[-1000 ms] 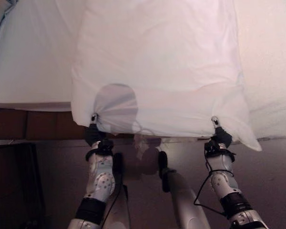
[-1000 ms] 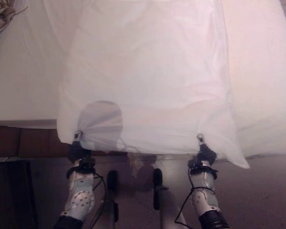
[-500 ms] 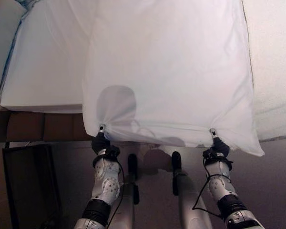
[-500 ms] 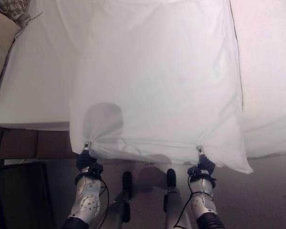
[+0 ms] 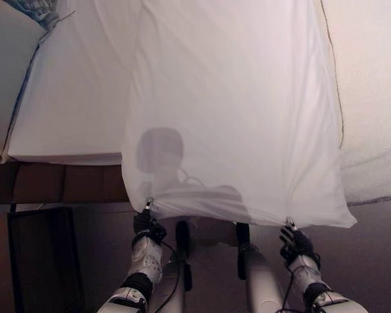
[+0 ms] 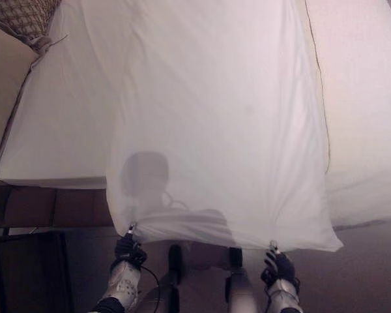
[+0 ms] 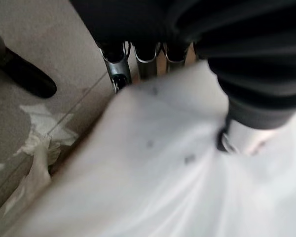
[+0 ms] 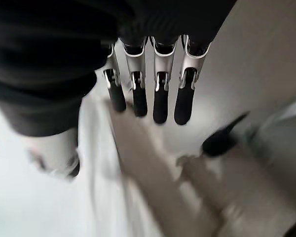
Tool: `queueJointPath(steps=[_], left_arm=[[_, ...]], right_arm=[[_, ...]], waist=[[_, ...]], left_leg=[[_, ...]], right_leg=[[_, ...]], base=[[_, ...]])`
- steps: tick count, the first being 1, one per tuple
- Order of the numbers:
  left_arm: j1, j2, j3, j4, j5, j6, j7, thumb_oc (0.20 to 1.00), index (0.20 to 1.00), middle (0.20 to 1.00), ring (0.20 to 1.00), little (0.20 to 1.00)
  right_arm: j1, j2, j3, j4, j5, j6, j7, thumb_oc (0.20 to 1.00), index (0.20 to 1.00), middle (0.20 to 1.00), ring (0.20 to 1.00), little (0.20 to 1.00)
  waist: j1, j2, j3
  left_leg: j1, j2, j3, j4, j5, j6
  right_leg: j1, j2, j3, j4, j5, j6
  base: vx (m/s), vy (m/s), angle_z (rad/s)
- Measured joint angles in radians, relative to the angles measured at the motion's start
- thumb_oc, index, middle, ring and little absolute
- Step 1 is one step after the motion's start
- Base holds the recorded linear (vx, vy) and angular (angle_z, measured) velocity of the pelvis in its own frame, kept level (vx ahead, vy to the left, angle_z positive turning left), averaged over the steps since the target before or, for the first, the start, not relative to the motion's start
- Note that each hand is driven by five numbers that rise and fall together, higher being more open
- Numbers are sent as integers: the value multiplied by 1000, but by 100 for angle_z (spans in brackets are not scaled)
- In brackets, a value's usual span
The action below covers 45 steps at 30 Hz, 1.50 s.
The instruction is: Make the bed
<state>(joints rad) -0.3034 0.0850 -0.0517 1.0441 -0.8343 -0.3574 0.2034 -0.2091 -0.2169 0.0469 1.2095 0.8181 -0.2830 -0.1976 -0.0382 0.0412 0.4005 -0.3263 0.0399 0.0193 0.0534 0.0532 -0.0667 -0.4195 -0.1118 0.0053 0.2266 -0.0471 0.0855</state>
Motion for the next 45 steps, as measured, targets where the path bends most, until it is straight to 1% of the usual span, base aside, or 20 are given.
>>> queueJointPath(steps=[2,5,11,14,15,16,17,18,20,22,24,26,29,30,31,34,35,37,41,45], left_arm=[[13,13,1,76,32,22,1,1000,1000,1000,1000,1000],[111,27,12,135,110,50,5,1000,1000,1000,1000,1000],[256,59,-82,77,279,61,-14,1000,1000,1000,1000,1000],[352,127,-186,-200,362,55,-33,1000,1000,1000,1000,1000],[354,142,-198,-238,384,55,-37,1000,1000,1000,1000,1000],[372,214,-265,-372,446,61,-43,1000,1000,1000,1000,1000],[374,284,-288,-462,510,23,-68,1000,1000,1000,1000,1000],[361,288,-287,-471,521,10,-74,1000,1000,1000,1000,1000],[269,349,-306,-480,525,-3,-106,1000,1000,1000,1000,1000],[208,366,-322,-488,524,-13,-133,1000,1000,1000,1000,1000],[137,410,-412,-526,526,-20,-166,1000,1000,1000,1000,1000],[39,424,-494,-522,530,-29,-197,1000,1000,1000,1000,1000],[-75,421,-555,-511,538,-31,-216,1000,1000,1000,1000,1000],[-120,415,-573,-508,535,-30,-223,1000,1000,1000,1000,1000],[-182,419,-629,-489,522,-26,-243,1000,1000,1000,1000,1000],[-302,405,-697,-464,479,-19,-281,1000,1000,1000,1000,1000],[-369,391,-713,-457,466,-18,-305,1000,1000,1000,1000,1000],[-455,356,-734,-424,447,-14,-315,1000,1000,1000,1000,1000],[-577,294,-751,-315,406,14,-324,1000,1000,1000,1000,1000],[-635,277,-748,-244,410,23,-283,1000,1000,1000,1000,1000]], right_arm=[[14,-6,9,21,-35,7,-1,1000,1000,1000,1000,1000],[38,-20,56,32,-119,25,9,1000,1000,1000,1000,1000],[58,-32,110,21,-287,35,28,1000,1000,1000,1000,1000],[108,-67,161,-116,-386,42,37,1000,1000,1000,1000,1000],[112,-73,161,-146,-395,46,36,1000,1000,1000,1000,1000],[161,-104,181,-276,-412,50,39,1000,1000,1000,1000,1000],[190,-137,198,-366,-438,27,50,1000,1000,1000,1000,1000],[186,-145,200,-374,-446,19,55,1000,1000,1000,1000,1000],[169,-232,253,-497,-460,16,79,1000,1000,1000,1000,1000],[143,-263,246,-544,-471,-11,104,1000,1000,1000,1000,1000],[115,-319,284,-599,-454,-16,146,1000,1000,1000,1000,1000],[62,-340,309,-614,-419,-24,189,1000,1000,1000,1000,1000],[-14,-336,341,-613,-382,-25,216,1000,1000,1000,1000,1000],[-47,-327,360,-596,-364,-27,223,1000,1000,1000,1000,1000],[-103,-323,400,-560,-349,-20,234,1000,1000,1000,1000,1000],[-193,-313,442,-544,-334,-14,243,1000,1000,1000,1000,1000],[-249,-305,448,-540,-329,-12,248,1000,1000,1000,1000,1000],[-334,-292,468,-512,-308,-9,248,1000,1000,1000,1000,1000],[-501,-251,513,-438,-249,15,252,1000,1000,1000,1000,1000],[-582,-235,512,-377,-201,25,243,1000,1000,1000,1000,1000]], waist=[[0,2,-1],[2,6,-3],[8,25,-14],[5,30,-16],[5,31,-16],[5,31,-15],[5,30,-15],[5,30,-16],[3,30,-15],[-6,28,-15],[-2,27,-14],[-2,19,-10],[-6,4,0],[-22,-7,8],[-25,-11,14],[-30,-27,32],[-30,-31,61],[-28,-34,87],[-27,-38,104],[-29,-42,110]], left_leg=[[0,5,0,0,0,0],[-2,7,-3,0,0,-1],[-19,1,-21,-1,5,1],[-37,-8,-23,-1,11,5],[-38,-10,-23,-2,13,6],[-39,-12,-23,-6,22,6],[-39,-13,-26,-6,22,7],[-36,-14,-26,-6,22,7],[-41,-18,-23,-5,24,10],[-43,-19,-22,-5,26,11],[-48,-19,-20,-4,25,12],[-56,-21,-19,-3,27,13],[-70,-23,-19,0,27,13],[-72,-25,-17,5,27,13],[-87,-26,-20,16,27,12],[-128,-29,-18,43,24,10],[-143,-30,-19,51,24,10],[-183,-34,-20,83,23,8],[-266,-37,-20,129,22,8],[-339,-39,-21,184,15,8]], right_leg=[[0,2,-1,-1,1,-1],[1,2,-8,-3,3,-2],[-12,-6,-21,15,-1,2],[-34,-15,-22,26,-2,6],[-35,-17,-22,27,0,5],[-36,-18,-22,25,1,7],[-33,-20,-25,24,1,7],[-30,-20,-26,23,1,8],[-37,-23,-22,23,4,12],[-38,-23,-19,18,10,12],[-44,-22,-15,16,15,13],[-55,-22,-13,20,17,13],[-71,-22,-10,23,18,13],[-74,-21,-8,25,19,13],[-82,-22,-11,31,18,13],[-122,-25,-9,56,18,12],[-136,-25,-9,62,18,12],[-176,-28,-7,96,17,11],[-261,-30,5,141,17,9],[-330,-31,12,187,17,6]], base=[[0,0,0],[15,-14,4],[33,-14,11],[14,-13,2],[24,-22,6],[9,-10,8],[5,-1,8],[1,3,4],[0,0,0],[-7,4,-2],[-32,2,-6],[-46,0,-4],[-52,-3,-3],[-71,-6,2],[-93,-6,3],[-63,-2,3],[-64,0,4],[-87,5,5],[-56,8,0],[-41,-10,2]])
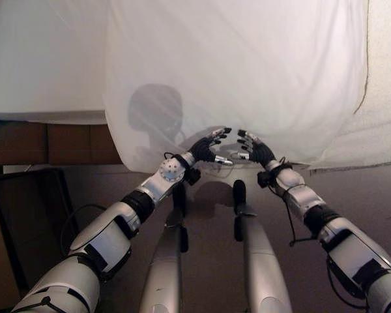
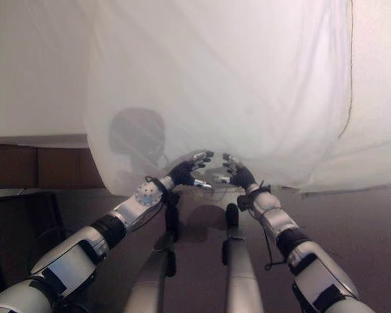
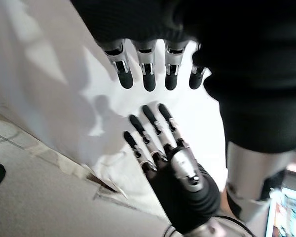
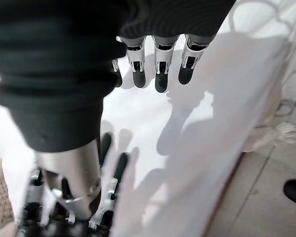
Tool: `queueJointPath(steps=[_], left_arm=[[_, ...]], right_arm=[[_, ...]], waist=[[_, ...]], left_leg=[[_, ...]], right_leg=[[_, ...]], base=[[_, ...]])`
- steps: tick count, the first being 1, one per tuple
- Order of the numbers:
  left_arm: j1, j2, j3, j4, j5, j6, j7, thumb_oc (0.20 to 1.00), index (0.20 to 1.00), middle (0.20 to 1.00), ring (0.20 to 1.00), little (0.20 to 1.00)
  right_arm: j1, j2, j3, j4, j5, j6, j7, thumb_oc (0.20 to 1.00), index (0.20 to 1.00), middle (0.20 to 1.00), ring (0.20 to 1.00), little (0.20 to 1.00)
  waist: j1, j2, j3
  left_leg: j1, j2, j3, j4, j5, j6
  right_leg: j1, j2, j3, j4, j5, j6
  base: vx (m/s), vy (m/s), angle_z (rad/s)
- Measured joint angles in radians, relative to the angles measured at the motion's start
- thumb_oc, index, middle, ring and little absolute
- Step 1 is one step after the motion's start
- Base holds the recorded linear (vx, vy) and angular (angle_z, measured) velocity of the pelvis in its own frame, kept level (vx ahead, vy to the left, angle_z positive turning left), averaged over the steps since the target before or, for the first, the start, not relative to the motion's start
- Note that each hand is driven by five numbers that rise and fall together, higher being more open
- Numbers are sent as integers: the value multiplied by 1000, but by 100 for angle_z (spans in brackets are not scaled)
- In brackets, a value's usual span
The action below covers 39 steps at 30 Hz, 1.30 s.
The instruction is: Make the bed
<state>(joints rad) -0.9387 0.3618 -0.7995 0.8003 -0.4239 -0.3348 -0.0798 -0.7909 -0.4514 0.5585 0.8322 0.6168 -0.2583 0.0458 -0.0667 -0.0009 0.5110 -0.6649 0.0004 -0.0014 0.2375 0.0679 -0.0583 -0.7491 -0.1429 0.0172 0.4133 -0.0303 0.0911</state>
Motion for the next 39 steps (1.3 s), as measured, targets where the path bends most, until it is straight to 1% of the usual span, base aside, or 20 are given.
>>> queueJointPath(steps=[4,5,7,9,10,13,16,20,21,23,25,28,30,32,34,35,36,37,39], left_arm=[[-43,-19,87,60,71,0,124,1000,1000,1000,1000,1000],[-65,-23,112,79,115,0,178,1000,1000,1000,1000,1000],[-89,-19,117,90,137,0,222,1000,1000,1000,1000,1000],[-127,-18,132,150,140,-1,271,1000,1000,1000,1000,1000],[-164,-16,132,200,173,4,302,1000,1000,1000,1000,1000],[-218,-6,131,246,202,16,333,1000,1000,1000,1000,1000],[-248,14,145,299,208,19,347,1000,1000,1000,1000,1000],[-246,81,170,326,213,21,356,1000,1000,1000,1000,1000],[-241,99,195,338,213,22,358,1000,1000,1000,1000,1000],[-241,127,202,358,214,29,360,1000,1000,1000,1000,1000],[-229,152,231,376,214,39,358,1000,1000,1000,1000,1000],[-210,184,247,375,214,38,358,1000,1000,1000,1000,1000],[-178,204,314,366,215,33,357,1000,1000,1000,1000,1000],[-131,228,355,371,215,37,363,1000,1000,1000,1000,1000],[-64,247,383,376,215,37,366,1000,1000,1000,1000,1000],[-47,242,421,372,214,36,368,1000,1000,1000,1000,1000],[-11,239,436,375,215,38,373,1000,1000,1000,1000,1000],[48,226,496,358,214,37,375,1000,1000,1000,1000,1000],[112,202,507,348,214,36,378,1000,1000,1000,1000,1000]], right_arm=[[-86,7,-15,18,14,3,-63,1000,1000,1000,1000,1000],[-125,10,-21,51,13,2,-96,1000,1000,1000,1000,1000],[-160,15,-41,78,12,-1,-131,1000,1000,1000,1000,1000],[-235,39,-54,150,14,-2,-171,1000,1000,1000,1000,1000],[-288,51,-78,199,14,-3,-200,1000,1000,1000,1000,1000],[-365,50,-78,279,14,-6,-232,1000,1000,1000,1000,1000],[-405,27,-82,353,13,-5,-258,1000,1000,1000,1000,1000],[-404,-33,-94,362,-25,-1,-276,1000,1000,1000,1000,1000],[-403,-54,-96,372,-38,2,-279,1000,1000,1000,1000,1000],[-401,-82,-107,385,-47,4,-288,1000,1000,1000,1000,1000],[-389,-112,-136,405,-56,9,-299,1000,1000,1000,1000,1000],[-372,-133,-166,407,-59,9,-306,1000,1000,1000,1000,1000],[-341,-148,-212,397,-64,9,-305,1000,1000,1000,1000,1000],[-288,-157,-259,404,-65,9,-311,1000,1000,1000,1000,1000],[-226,-164,-294,401,-66,10,-318,1000,1000,1000,1000,1000],[-208,-162,-319,390,-66,10,-318,1000,1000,1000,1000,1000],[-175,-161,-323,398,-65,14,-323,1000,1000,1000,1000,1000],[-117,-145,-369,363,-65,13,-325,1000,1000,1000,1000,1000],[-36,-131,-373,340,-66,14,-324,1000,1000,1000,1000,1000]], waist=[[1,-5,3],[0,-6,4],[3,-6,4],[1,-11,7],[1,-13,8],[0,-15,10],[0,-15,10],[0,-15,10],[2,-15,10],[2,-15,10],[1,-14,10],[1,-14,10],[1,-14,10],[1,-14,10],[2,-14,10],[3,-14,10],[3,-13,9],[1,-12,8],[4,-10,6]], left_leg=[[-86,1,-2,83,-18,-2],[-123,2,-2,124,-29,-1],[-159,3,-1,157,-37,-3],[-195,4,0,193,-45,-3],[-212,7,1,205,-49,1],[-226,8,4,212,-47,4],[-226,10,3,211,-46,5],[-223,12,4,207,-43,0],[-216,12,6,204,-42,0],[-202,12,8,192,-41,1],[-163,12,19,150,-30,6],[-118,12,24,109,-22,9],[-88,14,23,73,-15,9],[-38,13,21,24,1,8],[12,18,20,-13,6,7],[29,18,21,-28,8,7],[61,16,20,-48,13,7],[106,20,17,-76,13,7],[164,22,12,-100,19,5]], right_leg=[[-75,0,1,65,-10,-5],[-109,-1,5,97,-17,-8],[-142,-1,7,123,-22,-9],[-176,0,15,143,-22,-9],[-194,5,22,146,-19,-10],[-207,5,30,146,-10,-6],[-207,1,30,144,-7,-4],[-200,3,27,138,0,-7],[-192,5,26,129,6,-7],[-177,4,26,115,8,-6],[-141,3,25,82,15,-4],[-100,1,24,44,24,-2],[-71,3,18,14,30,-1],[-20,3,8,-30,38,-2],[31,6,0,-66,41,-1],[47,6,-2,-80,44,-1],[79,6,-7,-100,48,-1],[126,6,-16,-127,49,-1],[188,6,-28,-152,48,-2]], base=[[-24,3,4],[0,0,0],[-11,22,-1],[-17,38,-6],[-7,27,-12],[-1,24,-8],[0,0,0],[18,4,-1],[39,9,-4],[44,13,-3],[42,8,-1],[40,-12,-2],[59,-24,0],[52,-24,2],[62,-34,0],[94,-74,-2],[94,-77,-1],[96,-77,2],[56,-33,7]])
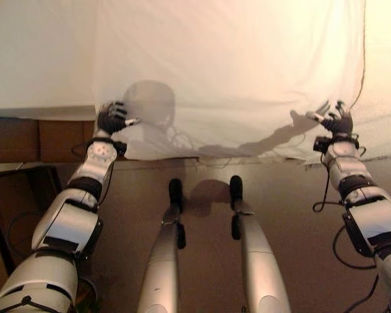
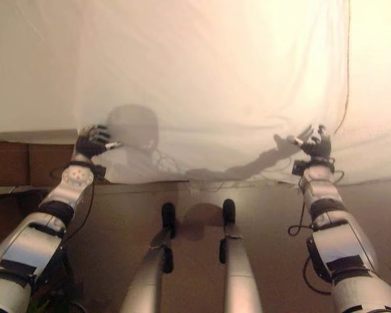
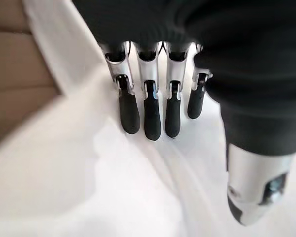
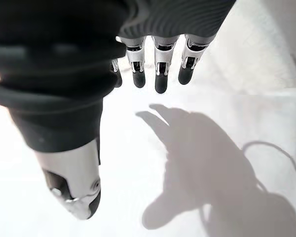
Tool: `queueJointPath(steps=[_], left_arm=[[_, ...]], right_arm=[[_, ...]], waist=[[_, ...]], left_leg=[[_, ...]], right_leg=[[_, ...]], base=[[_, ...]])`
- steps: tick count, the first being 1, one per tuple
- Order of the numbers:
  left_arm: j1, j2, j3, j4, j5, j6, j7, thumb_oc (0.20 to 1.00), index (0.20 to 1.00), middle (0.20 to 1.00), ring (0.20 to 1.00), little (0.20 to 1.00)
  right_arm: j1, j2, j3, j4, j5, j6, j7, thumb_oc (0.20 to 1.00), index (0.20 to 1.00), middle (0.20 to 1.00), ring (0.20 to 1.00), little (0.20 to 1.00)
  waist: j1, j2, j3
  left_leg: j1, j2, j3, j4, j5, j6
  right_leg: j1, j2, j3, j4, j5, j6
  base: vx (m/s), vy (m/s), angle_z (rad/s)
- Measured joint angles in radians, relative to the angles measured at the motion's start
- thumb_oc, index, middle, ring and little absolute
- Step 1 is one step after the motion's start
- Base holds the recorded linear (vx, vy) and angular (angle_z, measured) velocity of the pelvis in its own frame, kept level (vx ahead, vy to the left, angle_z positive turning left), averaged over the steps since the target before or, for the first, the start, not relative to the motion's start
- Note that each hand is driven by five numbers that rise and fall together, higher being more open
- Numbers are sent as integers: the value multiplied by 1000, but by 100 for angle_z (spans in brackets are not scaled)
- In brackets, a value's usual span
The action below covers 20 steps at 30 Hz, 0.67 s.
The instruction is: Make the bed
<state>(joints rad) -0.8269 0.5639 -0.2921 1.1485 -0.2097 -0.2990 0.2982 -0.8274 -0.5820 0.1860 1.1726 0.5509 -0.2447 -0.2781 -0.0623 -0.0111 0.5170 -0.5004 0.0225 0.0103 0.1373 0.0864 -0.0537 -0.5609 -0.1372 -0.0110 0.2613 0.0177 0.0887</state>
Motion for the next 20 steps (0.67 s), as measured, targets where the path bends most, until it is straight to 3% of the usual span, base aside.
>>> queueJointPath(steps=[3,6,8,12,14,20], left_arm=[[78,-16,8,-10,0,-1,0,1000,1000,1000,1000,1000],[181,-93,75,-1,1,7,-6,1000,1000,1000,1000,1000],[262,-136,51,27,3,8,-14,1000,1000,1000,1000,1000],[439,-219,78,54,18,14,-74,1000,1000,1000,1000,1000],[564,-255,79,59,40,21,-107,1000,1000,1000,1000,1000],[676,-326,35,100,102,42,-177,1000,1000,1000,1000,1000]], right_arm=[[97,26,-28,-16,-2,1,3,1000,1000,1000,1000,1000],[190,116,-91,-16,10,-5,23,1000,1000,1000,1000,1000],[268,145,-75,16,9,-8,34,1000,1000,1000,1000,1000],[431,226,-92,67,-26,16,80,1000,1000,1000,1000,1000],[550,263,-95,66,-72,20,103,1000,1000,1000,1000,1000],[695,322,-49,94,-171,55,168,1000,1000,1000,1000,1000]], waist=[[4,4,-26],[11,9,-32],[25,30,-145],[24,43,-175],[24,42,-254],[24,43,-336]], left_leg=[[45,0,-10,-36,0,0],[167,5,4,-74,5,0],[144,11,11,-91,-13,-3],[326,15,13,-167,3,-5],[349,18,12,-194,4,-4],[431,17,9,-225,1,-4]], right_leg=[[54,3,-15,-44,1,1],[177,0,-16,-94,12,2],[150,-1,-21,-106,-3,9],[348,13,-38,-214,23,7],[379,15,-41,-254,29,14],[490,16,-50,-340,51,15]], base=[[78,-29,5],[100,-28,-6],[146,-44,-6],[104,-15,1],[82,3,1],[49,12,3]])
